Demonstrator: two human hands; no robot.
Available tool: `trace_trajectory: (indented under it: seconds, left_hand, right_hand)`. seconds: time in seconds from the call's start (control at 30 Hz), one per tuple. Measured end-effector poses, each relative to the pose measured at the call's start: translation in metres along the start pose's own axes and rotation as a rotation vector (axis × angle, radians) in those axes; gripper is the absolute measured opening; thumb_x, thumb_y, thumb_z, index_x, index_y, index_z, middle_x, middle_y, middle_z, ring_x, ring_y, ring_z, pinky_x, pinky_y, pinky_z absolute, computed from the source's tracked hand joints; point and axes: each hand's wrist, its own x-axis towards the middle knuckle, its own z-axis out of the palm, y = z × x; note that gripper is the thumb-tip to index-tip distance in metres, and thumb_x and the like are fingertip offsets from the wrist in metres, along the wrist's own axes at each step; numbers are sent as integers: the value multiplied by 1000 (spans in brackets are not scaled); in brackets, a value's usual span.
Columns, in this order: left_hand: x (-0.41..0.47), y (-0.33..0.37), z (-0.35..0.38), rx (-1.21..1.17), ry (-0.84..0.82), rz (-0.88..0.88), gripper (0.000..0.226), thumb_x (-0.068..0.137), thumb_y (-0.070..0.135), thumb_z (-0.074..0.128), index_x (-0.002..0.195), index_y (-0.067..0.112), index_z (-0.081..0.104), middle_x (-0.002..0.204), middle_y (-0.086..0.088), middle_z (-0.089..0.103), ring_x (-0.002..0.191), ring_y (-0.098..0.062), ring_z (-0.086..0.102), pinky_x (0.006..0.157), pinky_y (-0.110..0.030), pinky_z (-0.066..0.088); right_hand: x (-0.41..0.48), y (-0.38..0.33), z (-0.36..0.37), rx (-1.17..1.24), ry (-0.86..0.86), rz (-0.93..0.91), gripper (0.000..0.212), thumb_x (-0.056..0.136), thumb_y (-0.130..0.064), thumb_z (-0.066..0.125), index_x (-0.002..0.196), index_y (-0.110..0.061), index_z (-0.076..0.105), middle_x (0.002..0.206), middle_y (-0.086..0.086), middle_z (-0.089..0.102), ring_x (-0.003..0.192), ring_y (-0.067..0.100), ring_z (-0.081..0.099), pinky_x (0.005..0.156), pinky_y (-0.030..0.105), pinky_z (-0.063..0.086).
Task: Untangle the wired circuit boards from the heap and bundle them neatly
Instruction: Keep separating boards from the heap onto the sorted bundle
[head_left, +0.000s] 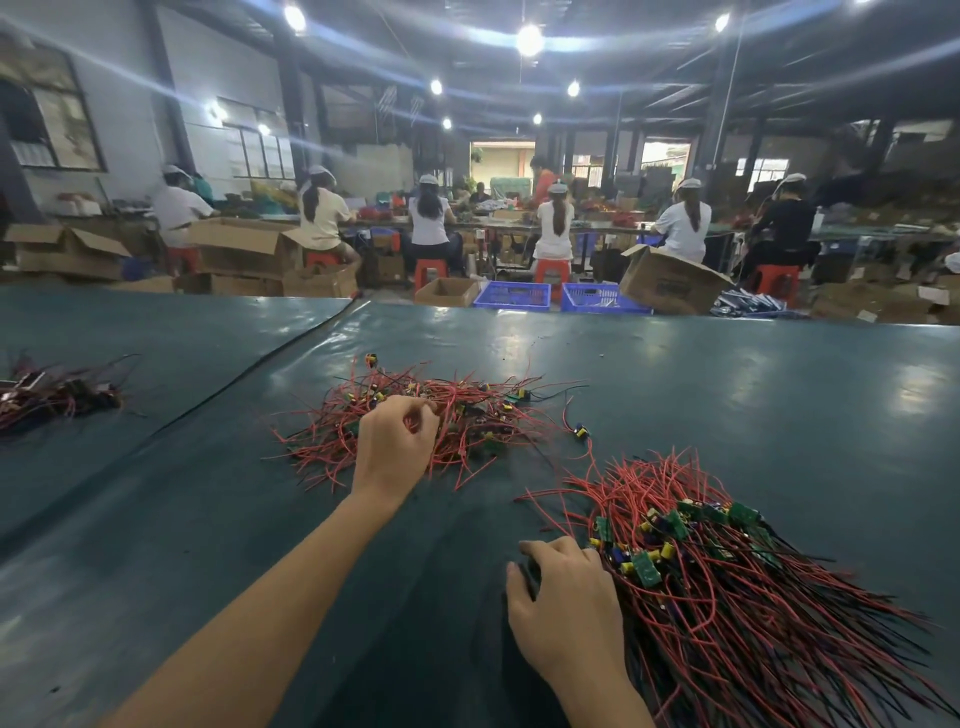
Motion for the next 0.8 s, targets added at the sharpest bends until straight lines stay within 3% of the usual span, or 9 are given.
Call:
trace_trajectory:
  seconds: [0.13, 0.27, 0.37, 0.43, 0.5, 0.63, 0.67, 0.73, 0.8]
  left_hand:
    - [-22, -1, -21, -104, 175, 52, 15, 84, 7, 59, 82, 4, 74, 79, -1, 71, 70, -11, 62, 67, -22, 47]
    - [-34, -17, -39, -204, 159, -51, 23, 78, 15, 52, 66, 7, 70, 56, 0, 61, 46, -2, 46, 47, -18, 32]
    - [-38, -28, -53, -257, 164, -23, 38, 79, 22, 46, 44, 7, 53, 41, -8, 49, 36, -10, 40, 39, -24, 28]
    - [-38, -34, -60, -290, 191, -34, 51, 83, 29, 42, 40, 2, 40, 37, -16, 41, 36, -28, 42, 39, -34, 32]
    - [-35, -41, -66, -203, 108, -97, 60, 87, 38, 43, 41, 2, 32, 39, -21, 39, 36, -30, 43, 42, -38, 36]
    - [-36, -46, -64, 467, -275, -276, 49, 87, 50, 57, 53, 16, 49, 60, 1, 60, 66, -25, 61, 65, -32, 51]
    - [-37, -41, -61, 481, -273, -250, 41, 87, 50, 59, 60, 20, 54, 67, 4, 61, 70, -23, 62, 66, -31, 50]
    - [-41, -26, -52, 290, -259, -136, 31, 89, 50, 59, 73, 23, 62, 73, 8, 63, 72, -15, 61, 66, -30, 50]
    - [-45, -8, -44, 119, -376, -33, 37, 88, 57, 56, 88, 22, 67, 82, 11, 66, 77, -7, 61, 72, -29, 51]
  right_hand:
    - [0, 0, 0, -3, 2, -1, 38, 98, -46, 39, 130, -33, 54, 122, -12, 52, 113, 12, 42, 98, 25, 34]
    - [0, 0, 1, -3, 1, 0, 38, 98, -47, 40, 131, -33, 53, 122, -13, 52, 113, 12, 42, 97, 25, 34]
    - [0, 0, 1, 2, 5, 1, 39, 98, -47, 40, 132, -33, 53, 122, -12, 52, 114, 12, 42, 98, 25, 35]
    - [0, 0, 1, 8, 4, 2, 40, 98, -48, 40, 133, -33, 53, 123, -13, 52, 114, 11, 42, 98, 25, 35]
    - [0, 0, 1, 4, 5, 1, 39, 98, -48, 40, 132, -34, 53, 123, -13, 52, 114, 11, 42, 98, 25, 35]
    - [0, -1, 1, -28, 0, 2, 37, 98, -48, 39, 129, -34, 55, 123, -12, 52, 113, 13, 43, 96, 26, 35]
    - [0, -2, 1, -31, -2, 3, 36, 98, -48, 39, 127, -34, 55, 122, -12, 52, 113, 13, 43, 96, 26, 35]
    - [0, -2, 1, -33, -1, -1, 34, 98, -48, 39, 123, -33, 56, 121, -12, 53, 111, 12, 43, 95, 26, 36]
    - [0, -1, 0, -30, 1, -8, 32, 98, -47, 39, 122, -34, 56, 120, -12, 53, 109, 12, 43, 93, 26, 36]
